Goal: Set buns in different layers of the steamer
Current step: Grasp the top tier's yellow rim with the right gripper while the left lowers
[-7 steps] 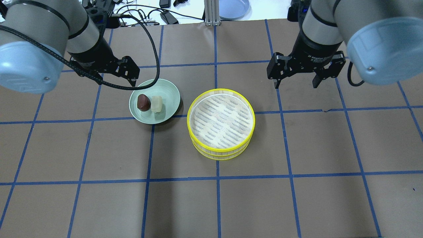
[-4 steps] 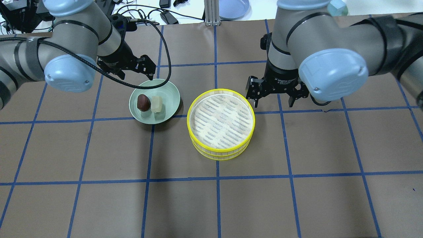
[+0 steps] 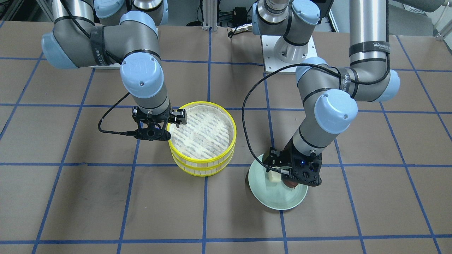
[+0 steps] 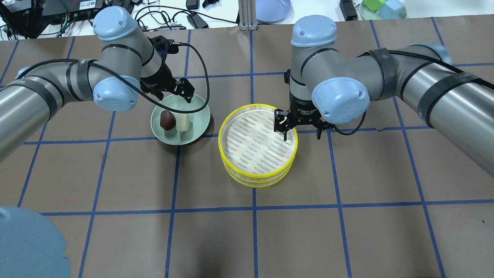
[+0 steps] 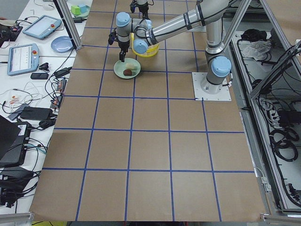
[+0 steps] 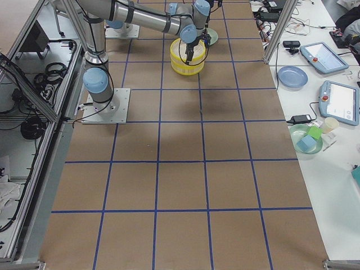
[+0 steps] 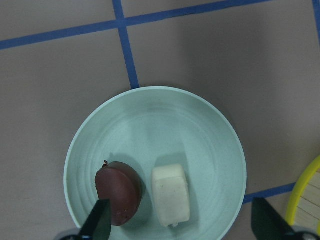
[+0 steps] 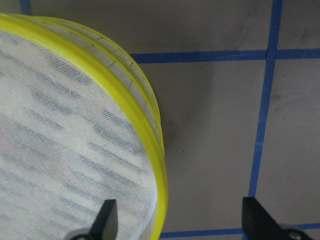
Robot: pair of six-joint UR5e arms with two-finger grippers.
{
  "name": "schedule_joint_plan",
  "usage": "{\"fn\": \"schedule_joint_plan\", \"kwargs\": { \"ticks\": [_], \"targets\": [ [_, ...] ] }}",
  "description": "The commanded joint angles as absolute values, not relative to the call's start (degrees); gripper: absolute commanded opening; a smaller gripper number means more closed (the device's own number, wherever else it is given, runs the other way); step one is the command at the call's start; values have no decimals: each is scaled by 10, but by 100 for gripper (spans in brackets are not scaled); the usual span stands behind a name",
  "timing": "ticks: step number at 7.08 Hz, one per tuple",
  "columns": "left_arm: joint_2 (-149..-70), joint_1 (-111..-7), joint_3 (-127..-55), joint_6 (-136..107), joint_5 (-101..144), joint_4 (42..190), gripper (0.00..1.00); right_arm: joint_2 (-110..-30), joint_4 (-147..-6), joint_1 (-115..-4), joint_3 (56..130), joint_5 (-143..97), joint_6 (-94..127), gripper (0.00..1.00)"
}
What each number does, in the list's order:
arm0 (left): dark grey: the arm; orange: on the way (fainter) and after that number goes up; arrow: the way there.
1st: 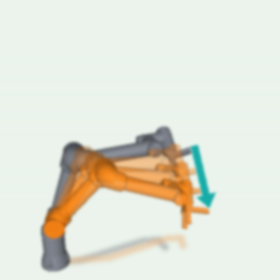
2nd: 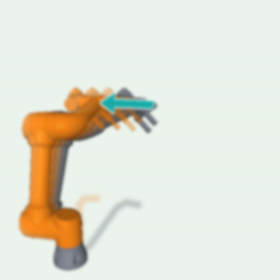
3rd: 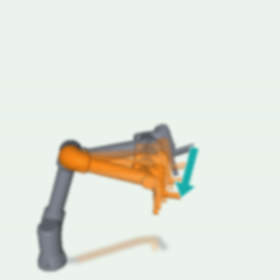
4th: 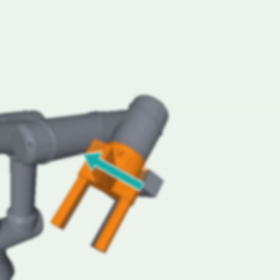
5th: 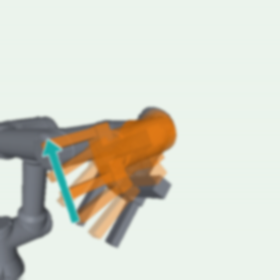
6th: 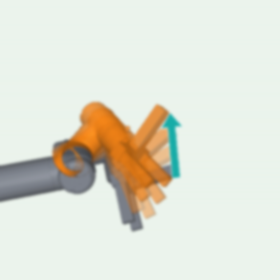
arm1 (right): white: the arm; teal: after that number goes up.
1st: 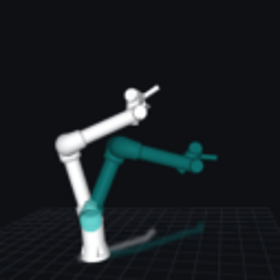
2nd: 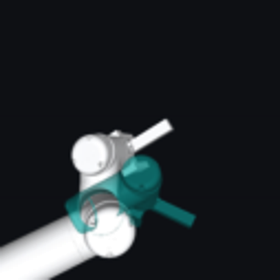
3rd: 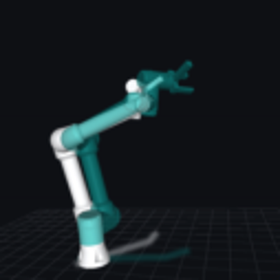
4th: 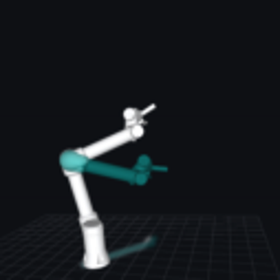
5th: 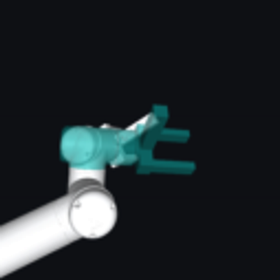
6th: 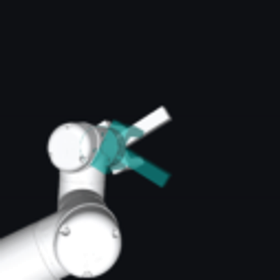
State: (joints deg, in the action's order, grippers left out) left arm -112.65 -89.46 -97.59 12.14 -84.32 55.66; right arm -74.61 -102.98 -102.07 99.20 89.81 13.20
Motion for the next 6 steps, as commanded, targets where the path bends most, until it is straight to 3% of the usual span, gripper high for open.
{"fn": "schedule_joint_plan", "kwargs": {
  "ticks": [1,2,3,4,5,6],
  "targets": [
    [-1158,-903,-980,125,-848,545,87,-730,-1034,-1022,992,896,128,33],
    [-1164,-903,-988,125,-848,546,87,-731,-1034,-1021,991,896,128,13],
    [-1169,-903,-990,125,-849,546,87,-732,-1034,-1020,988,900,126,0],
    [-1172,-903,-991,132,-849,548,87,-735,-1036,-1020,986,902,125,0],
    [-1175,-903,-993,133,-857,551,75,-737,-1034,-1011,982,900,120,0],
    [-1176,-903,-992,134,-860,551,40,-741,-1030,-1005,971,902,114,0]
  ]
}}
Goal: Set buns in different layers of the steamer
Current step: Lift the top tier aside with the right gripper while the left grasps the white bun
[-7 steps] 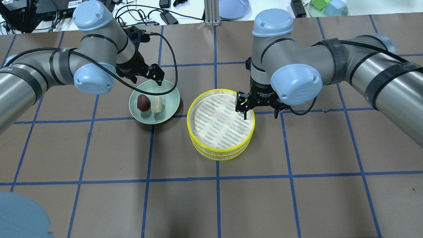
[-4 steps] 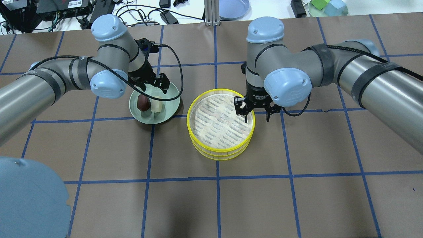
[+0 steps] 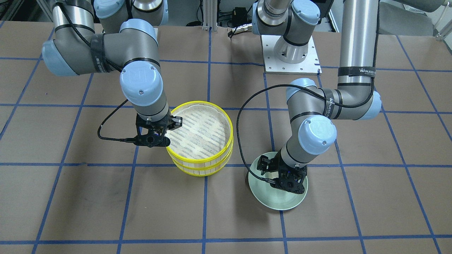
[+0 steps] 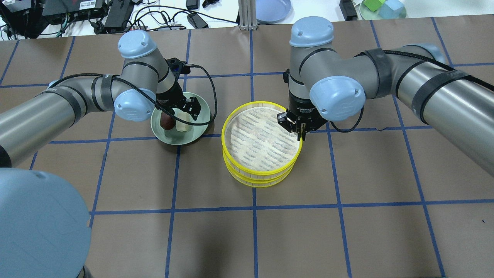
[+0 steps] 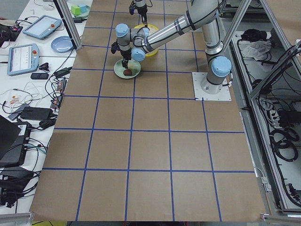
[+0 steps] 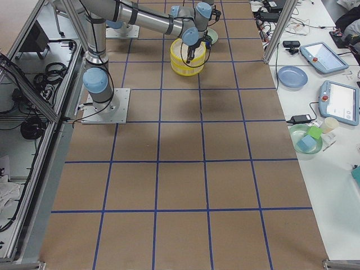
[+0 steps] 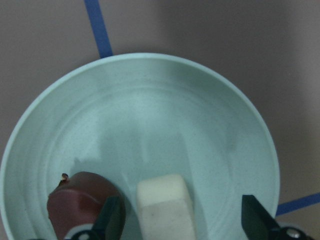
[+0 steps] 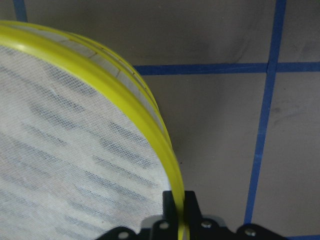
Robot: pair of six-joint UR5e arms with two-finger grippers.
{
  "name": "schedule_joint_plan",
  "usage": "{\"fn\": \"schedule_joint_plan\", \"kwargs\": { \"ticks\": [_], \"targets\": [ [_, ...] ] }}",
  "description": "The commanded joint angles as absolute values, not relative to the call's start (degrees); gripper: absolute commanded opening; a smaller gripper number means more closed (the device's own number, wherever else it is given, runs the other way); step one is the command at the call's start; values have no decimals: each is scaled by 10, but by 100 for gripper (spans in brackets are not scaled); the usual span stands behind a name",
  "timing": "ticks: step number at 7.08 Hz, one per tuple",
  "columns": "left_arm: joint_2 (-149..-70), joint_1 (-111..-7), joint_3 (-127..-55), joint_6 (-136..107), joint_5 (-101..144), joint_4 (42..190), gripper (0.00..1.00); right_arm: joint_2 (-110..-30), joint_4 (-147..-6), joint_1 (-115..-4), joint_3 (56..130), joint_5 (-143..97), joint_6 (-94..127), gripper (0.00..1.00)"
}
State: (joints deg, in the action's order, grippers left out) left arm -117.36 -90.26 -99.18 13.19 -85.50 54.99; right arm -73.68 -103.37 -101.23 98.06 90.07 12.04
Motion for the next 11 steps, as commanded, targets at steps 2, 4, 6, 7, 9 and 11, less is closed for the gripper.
{"fn": "schedule_joint_plan", "kwargs": {
  "ticks": [2,4,6,7,9,11],
  "targets": [
    [-1175,-903,-987,141,-862,551,0,-751,-1003,-954,955,913,32,0],
    [-1165,-903,-982,139,-861,551,0,-756,-999,-898,956,969,-78,0],
    [-1132,-918,-952,80,-860,571,0,-756,-998,-871,958,978,-116,0],
    [-1115,-946,-943,25,-860,571,0,-756,-998,-871,959,977,-116,0],
    [-1098,-1010,-939,-96,-854,574,0,-756,-998,-872,959,977,-115,0],
    [-1103,-1059,-950,-180,-798,580,0,-757,-999,-872,959,977,-115,0]
  ]
}}
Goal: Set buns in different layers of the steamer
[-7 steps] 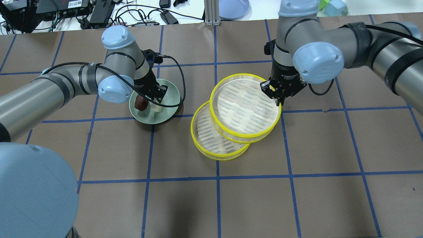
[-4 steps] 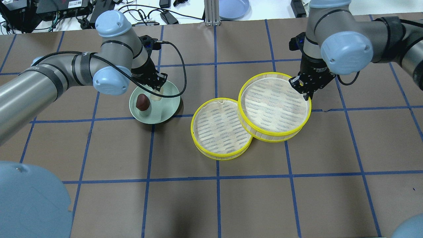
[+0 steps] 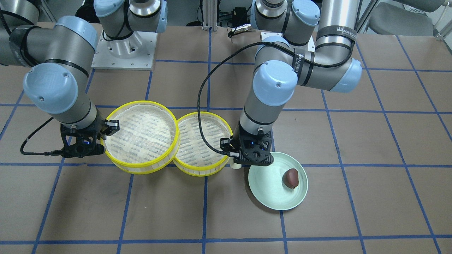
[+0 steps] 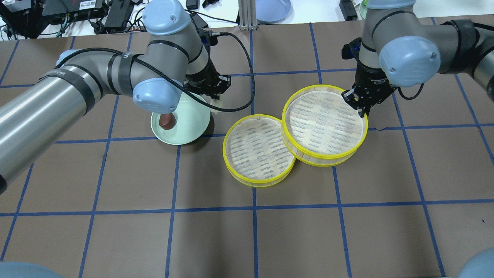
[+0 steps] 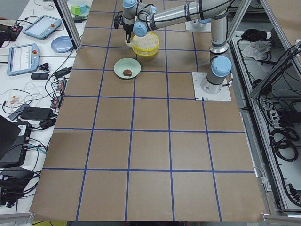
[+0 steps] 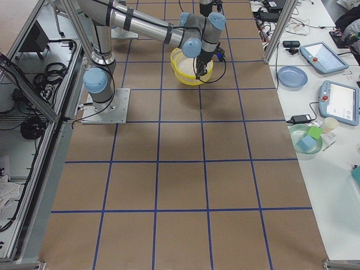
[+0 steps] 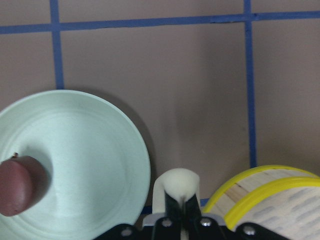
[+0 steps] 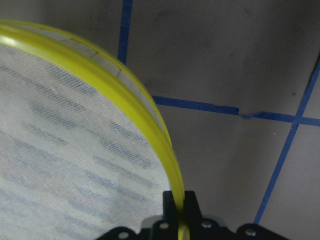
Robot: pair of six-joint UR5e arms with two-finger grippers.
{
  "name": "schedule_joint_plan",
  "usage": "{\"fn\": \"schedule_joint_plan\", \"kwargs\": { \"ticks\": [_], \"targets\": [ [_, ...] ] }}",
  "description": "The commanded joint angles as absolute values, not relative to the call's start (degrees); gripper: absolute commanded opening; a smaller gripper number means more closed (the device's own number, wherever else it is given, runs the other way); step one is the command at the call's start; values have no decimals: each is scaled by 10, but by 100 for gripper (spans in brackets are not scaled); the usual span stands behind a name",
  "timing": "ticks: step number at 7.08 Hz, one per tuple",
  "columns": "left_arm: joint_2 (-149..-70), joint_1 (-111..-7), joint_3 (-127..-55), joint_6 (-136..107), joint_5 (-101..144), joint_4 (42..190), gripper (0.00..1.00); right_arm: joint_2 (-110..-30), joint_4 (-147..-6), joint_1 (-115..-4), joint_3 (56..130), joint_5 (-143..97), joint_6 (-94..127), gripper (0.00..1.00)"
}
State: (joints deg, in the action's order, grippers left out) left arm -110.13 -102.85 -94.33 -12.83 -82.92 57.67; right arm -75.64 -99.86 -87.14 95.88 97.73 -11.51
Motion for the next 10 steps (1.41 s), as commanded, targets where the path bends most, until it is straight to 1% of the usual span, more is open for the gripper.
{"fn": "schedule_joint_plan", "kwargs": {
  "ticks": [1,2,3,4,10],
  "targets": [
    [-1107,-1075,-963,-200,-771,584,0,-757,-998,-871,959,977,-115,0],
    [-1110,-1080,-974,-214,-764,584,0,-757,-999,-871,959,977,-115,0],
    [-1110,-1080,-978,-217,-764,584,11,-757,-999,-871,959,977,-115,0],
    [-1107,-1079,-978,-216,-765,598,99,-757,-999,-872,959,977,-115,0],
    [-1101,-1079,-970,-217,-763,631,100,-759,-1000,-872,960,972,-107,0]
  ]
}}
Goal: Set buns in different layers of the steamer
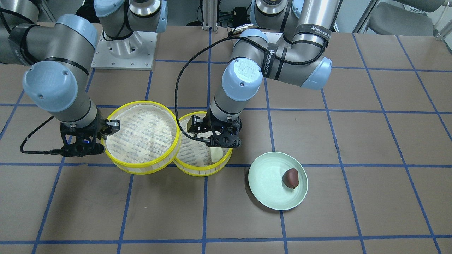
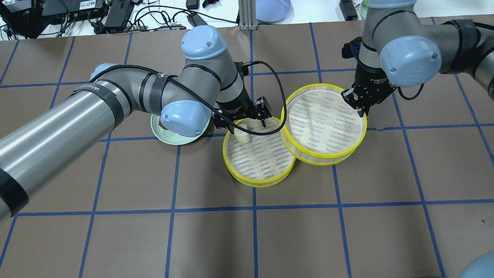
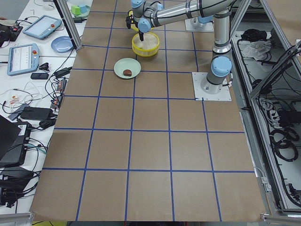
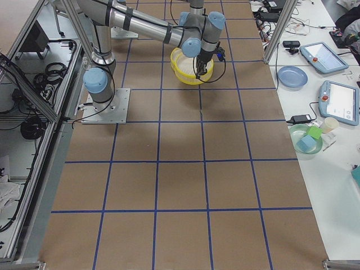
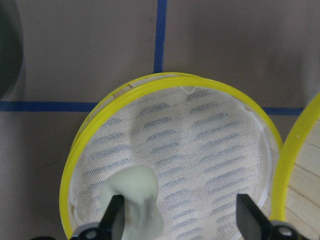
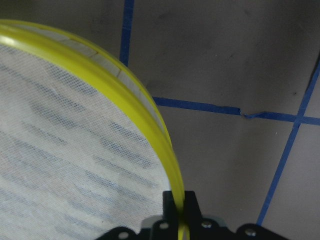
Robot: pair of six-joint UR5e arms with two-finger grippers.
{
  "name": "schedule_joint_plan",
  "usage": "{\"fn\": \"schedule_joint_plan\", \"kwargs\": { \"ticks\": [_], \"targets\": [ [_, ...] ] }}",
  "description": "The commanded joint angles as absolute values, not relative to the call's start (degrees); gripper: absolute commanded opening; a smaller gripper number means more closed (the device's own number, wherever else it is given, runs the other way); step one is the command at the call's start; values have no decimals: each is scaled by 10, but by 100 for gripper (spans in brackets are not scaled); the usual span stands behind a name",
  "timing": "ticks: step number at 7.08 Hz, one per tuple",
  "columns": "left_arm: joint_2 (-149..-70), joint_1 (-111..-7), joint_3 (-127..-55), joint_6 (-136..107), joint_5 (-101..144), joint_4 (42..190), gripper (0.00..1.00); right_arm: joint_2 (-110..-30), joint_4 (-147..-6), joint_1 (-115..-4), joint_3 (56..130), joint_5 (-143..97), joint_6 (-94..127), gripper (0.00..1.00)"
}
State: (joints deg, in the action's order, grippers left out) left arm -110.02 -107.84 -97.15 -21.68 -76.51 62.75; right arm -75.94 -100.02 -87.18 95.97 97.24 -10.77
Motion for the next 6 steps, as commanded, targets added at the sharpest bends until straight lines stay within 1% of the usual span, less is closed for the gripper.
{"fn": "schedule_joint_plan", "kwargs": {
  "ticks": [1,3,5,6],
  "targets": [
    [-1095,-1072,-969,-206,-768,635,100,-762,-999,-873,962,971,-104,0],
    [-1093,-1024,-965,-170,-779,628,100,-767,-1000,-915,962,969,-9,0],
    [-1095,-954,-952,-17,-835,638,100,-763,-1006,-976,962,934,94,0],
    [-1106,-948,-957,6,-869,637,100,-758,-1006,-1004,962,921,111,0]
  ]
}}
